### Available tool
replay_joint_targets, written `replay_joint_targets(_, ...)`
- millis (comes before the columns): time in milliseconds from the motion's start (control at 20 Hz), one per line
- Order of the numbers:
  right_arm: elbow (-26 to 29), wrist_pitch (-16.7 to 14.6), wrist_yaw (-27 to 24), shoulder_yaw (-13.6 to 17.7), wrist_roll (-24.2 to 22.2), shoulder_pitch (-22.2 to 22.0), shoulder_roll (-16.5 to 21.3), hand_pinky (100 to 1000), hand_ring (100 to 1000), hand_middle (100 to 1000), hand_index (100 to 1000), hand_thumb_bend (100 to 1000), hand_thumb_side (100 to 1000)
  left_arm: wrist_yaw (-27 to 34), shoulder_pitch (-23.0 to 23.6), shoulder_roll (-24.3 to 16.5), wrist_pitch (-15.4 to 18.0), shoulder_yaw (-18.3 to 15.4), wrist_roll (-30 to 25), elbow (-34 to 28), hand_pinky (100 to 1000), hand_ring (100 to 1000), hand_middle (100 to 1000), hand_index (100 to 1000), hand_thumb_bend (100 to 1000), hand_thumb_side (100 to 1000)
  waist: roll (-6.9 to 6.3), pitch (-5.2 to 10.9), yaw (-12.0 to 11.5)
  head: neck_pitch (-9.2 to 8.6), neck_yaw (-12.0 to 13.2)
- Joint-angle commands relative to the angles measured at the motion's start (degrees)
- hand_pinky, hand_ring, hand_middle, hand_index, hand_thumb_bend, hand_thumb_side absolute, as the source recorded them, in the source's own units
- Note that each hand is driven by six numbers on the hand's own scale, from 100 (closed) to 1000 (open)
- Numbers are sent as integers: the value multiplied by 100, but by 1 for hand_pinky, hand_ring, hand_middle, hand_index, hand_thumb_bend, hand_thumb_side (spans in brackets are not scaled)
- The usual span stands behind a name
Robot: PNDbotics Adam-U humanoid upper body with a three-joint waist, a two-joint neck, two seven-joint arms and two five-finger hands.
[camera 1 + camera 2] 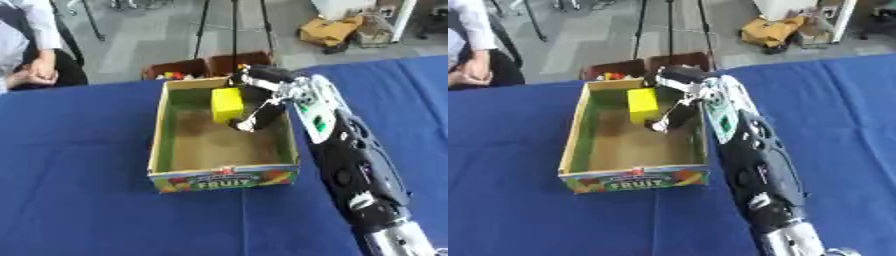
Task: Pick up objects on the table and place them in the box.
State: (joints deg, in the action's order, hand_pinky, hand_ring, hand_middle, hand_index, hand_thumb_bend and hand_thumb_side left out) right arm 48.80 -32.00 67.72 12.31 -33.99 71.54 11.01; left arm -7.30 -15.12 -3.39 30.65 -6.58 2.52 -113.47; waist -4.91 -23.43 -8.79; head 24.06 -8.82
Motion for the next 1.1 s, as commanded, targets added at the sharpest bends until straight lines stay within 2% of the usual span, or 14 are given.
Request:
replay_joint_targets(50,-72,-267,277,-25,-147,102,-4,684,902,288,537,120,212,18,-46,-17,-4,8,-24,-112,816,874,827,972,100,969,45,22,-17,-91,-17)
replay_joint_targets(200,-150,-348,362,-24,-103,112,-11,708,944,395,654,222,280,16,-47,-13,-8,4,-23,-112,816,874,827,972,100,969,45,19,-13,-85,-14)
replay_joint_targets(250,-159,-382,352,-25,-107,119,-8,708,944,395,654,222,280,16,-46,-13,-9,3,-22,-112,816,874,827,972,100,969,45,21,-11,-81,-13)
replay_joint_targets(300,-148,-429,321,-36,-114,139,-7,729,977,491,756,331,362,16,-45,-14,-12,3,-20,-112,816,875,827,972,100,969,48,27,-10,-71,-12)
replay_joint_targets(350,-134,-477,286,-44,-125,151,0,729,977,491,756,331,362,16,-44,-16,-14,3,-19,-112,816,875,827,972,100,969,50,30,-8,-67,-10)
replay_joint_targets(400,-102,-526,248,-49,-128,171,6,758,1000,587,848,416,430,15,-42,-17,-20,3,-18,-112,817,874,827,972,100,970,52,38,-5,-62,-10)
replay_joint_targets(450,-62,-569,215,-52,-132,185,14,765,1000,638,884,465,465,14,-40,-18,-27,3,-18,-112,817,874,827,972,100,970,54,45,-3,-58,-9)
replay_joint_targets(500,-15,-593,200,-51,-135,199,26,777,1000,683,910,508,490,14,-38,-20,-33,4,-18,-112,817,874,827,972,100,970,55,54,-2,-53,-9)
replay_joint_targets(650,91,-612,217,-34,-147,213,46,796,1000,744,946,599,529,16,-33,-25,-41,6,-16,-112,818,874,827,971,100,971,56,72,5,-49,-8)
replay_joint_targets(950,417,-644,101,11,18,268,67,796,1000,735,943,607,569,24,-28,-38,-51,7,-16,-112,818,875,827,971,100,971,46,113,35,-20,-9)
replay_joint_targets(1100,736,-696,-56,0,215,377,143,783,994,715,935,572,577,28,-22,-49,-57,5,-16,-112,818,876,827,971,100,970,48,147,71,37,7)
